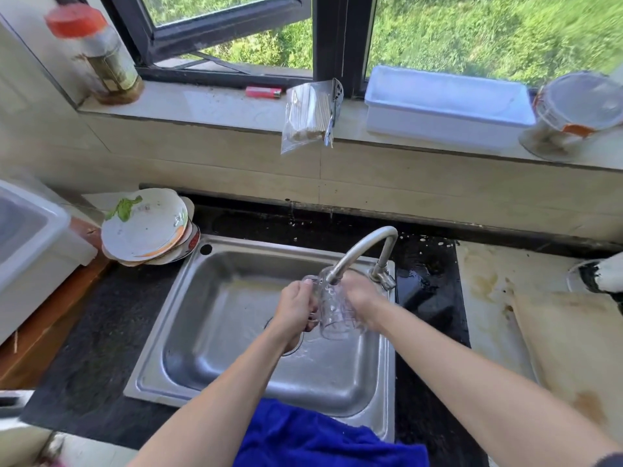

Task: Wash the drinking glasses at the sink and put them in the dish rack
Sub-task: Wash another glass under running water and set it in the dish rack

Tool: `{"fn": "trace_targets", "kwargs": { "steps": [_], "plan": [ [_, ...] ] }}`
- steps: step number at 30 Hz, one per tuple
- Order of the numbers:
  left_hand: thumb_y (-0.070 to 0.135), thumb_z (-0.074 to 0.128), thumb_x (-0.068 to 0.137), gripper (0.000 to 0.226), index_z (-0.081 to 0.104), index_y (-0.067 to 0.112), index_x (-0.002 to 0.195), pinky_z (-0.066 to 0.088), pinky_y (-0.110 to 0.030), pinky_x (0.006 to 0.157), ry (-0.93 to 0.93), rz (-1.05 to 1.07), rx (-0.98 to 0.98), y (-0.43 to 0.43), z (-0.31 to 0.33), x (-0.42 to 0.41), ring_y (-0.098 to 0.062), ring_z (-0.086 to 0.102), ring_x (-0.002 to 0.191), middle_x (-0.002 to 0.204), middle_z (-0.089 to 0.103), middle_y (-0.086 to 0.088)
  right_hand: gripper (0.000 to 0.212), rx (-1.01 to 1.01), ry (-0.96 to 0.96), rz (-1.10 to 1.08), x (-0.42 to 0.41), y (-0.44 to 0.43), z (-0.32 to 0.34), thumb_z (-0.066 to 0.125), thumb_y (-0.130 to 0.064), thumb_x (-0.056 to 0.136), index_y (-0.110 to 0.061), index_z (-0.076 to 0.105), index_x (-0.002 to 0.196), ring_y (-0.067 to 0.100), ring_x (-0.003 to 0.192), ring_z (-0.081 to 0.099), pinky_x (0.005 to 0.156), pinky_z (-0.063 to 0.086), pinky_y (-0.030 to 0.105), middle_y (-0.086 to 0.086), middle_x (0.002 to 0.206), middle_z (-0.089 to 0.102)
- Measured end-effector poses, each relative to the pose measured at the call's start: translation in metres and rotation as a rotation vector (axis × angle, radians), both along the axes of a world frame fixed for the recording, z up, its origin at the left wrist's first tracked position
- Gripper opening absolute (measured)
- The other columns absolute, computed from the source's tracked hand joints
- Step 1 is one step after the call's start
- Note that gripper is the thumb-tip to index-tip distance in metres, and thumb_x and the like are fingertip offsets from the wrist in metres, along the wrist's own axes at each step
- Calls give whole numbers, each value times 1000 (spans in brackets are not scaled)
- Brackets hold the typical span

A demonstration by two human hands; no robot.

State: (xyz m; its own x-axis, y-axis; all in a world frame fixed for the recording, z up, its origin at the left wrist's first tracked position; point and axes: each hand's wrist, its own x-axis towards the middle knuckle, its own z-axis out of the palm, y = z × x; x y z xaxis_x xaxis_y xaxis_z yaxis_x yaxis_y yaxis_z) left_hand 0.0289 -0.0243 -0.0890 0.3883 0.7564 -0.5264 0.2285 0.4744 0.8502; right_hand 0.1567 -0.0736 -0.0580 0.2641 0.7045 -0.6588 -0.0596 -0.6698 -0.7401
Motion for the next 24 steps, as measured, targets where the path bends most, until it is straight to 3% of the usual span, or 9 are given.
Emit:
{"fn": "trace_targets", "kwargs": {
  "steps": [3,5,8,11,13,15,18,21,24],
  "plan": [
    [23,35,103,31,36,13,74,22,-18,36,-18,53,-41,3,0,4,-9,29,39,54,35,0,43,5,107,-37,6,10,-4,34,-46,97,-22,63,117,33,120,56,90,50,41,12,135,57],
    [23,35,103,34,37,13,71,22,-17,35,-27,140,-70,12,0,-1,-9,30,36,53,35,-1,34,8,187,-16,1,2,-9,35,-40,101,-22,61,115,26,90,64,64,52,33,10,115,65],
    [26,38,103,30,48,9,80,28,-20,37,84,67,-40,18,1,-8,-10,40,39,63,43,-5,30,-30,212,-21,3,-1,-11,36,-31,103,-15,62,105,20,64,62,59,50,34,8,86,66],
    [27,45,99,27,52,9,118,43,-29,73,423,-246,425,15,2,-23,-20,57,86,106,53,-6,36,-46,164,-33,13,12,-9,41,-39,99,-14,64,106,25,76,66,63,55,35,14,104,67],
    [30,46,97,32,53,11,122,38,-29,91,556,-537,781,8,0,-35,-20,47,112,127,45,-3,43,-110,134,-14,19,17,-13,46,-52,92,-17,63,113,28,84,69,65,58,37,18,109,65],
    [36,38,98,36,52,10,118,40,-34,94,647,-757,935,1,-3,-39,-23,42,116,133,42,-3,47,-179,155,15,18,19,-13,47,-55,90,-16,61,113,27,78,67,63,56,35,15,106,63],
    [31,32,101,27,48,9,98,39,-44,87,666,-806,982,3,-11,-40,-27,42,96,113,50,-10,37,-192,180,45,11,18,-10,45,-46,96,-13,61,103,22,68,56,58,49,31,13,96,57],
    [24,39,102,17,41,18,86,33,-33,76,443,-734,883,5,-14,-44,-22,43,84,92,52,-6,34,-111,344,-32,11,21,-8,43,-42,100,-13,58,93,19,63,53,55,42,27,10,83,54],
    [27,39,102,25,43,15,81,35,-32,63,296,-573,566,1,-10,-37,-16,44,67,75,49,0,47,-57,344,-133,13,28,-13,40,-53,98,-13,64,107,20,97,64,84,52,39,7,108,67]
  ]
}}
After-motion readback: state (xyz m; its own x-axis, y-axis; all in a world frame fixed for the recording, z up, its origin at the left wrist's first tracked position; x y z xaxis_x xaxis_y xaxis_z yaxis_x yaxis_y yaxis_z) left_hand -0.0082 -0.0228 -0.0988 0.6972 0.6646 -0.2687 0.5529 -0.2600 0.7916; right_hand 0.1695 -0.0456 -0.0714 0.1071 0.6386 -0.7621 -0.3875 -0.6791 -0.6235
